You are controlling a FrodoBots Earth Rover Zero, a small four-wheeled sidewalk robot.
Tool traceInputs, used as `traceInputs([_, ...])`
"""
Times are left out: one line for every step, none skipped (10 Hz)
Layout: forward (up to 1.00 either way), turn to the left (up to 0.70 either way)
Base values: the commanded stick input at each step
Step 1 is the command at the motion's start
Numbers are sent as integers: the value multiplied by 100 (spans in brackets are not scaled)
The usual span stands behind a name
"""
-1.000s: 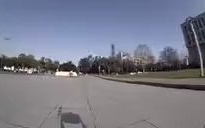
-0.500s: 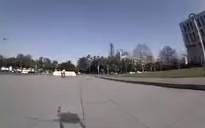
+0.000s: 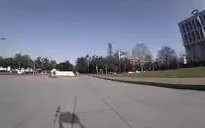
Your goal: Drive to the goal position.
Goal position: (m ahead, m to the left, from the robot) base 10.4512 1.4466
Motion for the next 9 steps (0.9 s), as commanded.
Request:
traceInputs([100, 3])
traceInputs([100, 3])
traceInputs([100, 3])
traceInputs([100, 3])
traceInputs([100, 3])
traceInputs([100, 3])
traceInputs([100, 3])
traceInputs([100, 3])
traceInputs([100, 3])
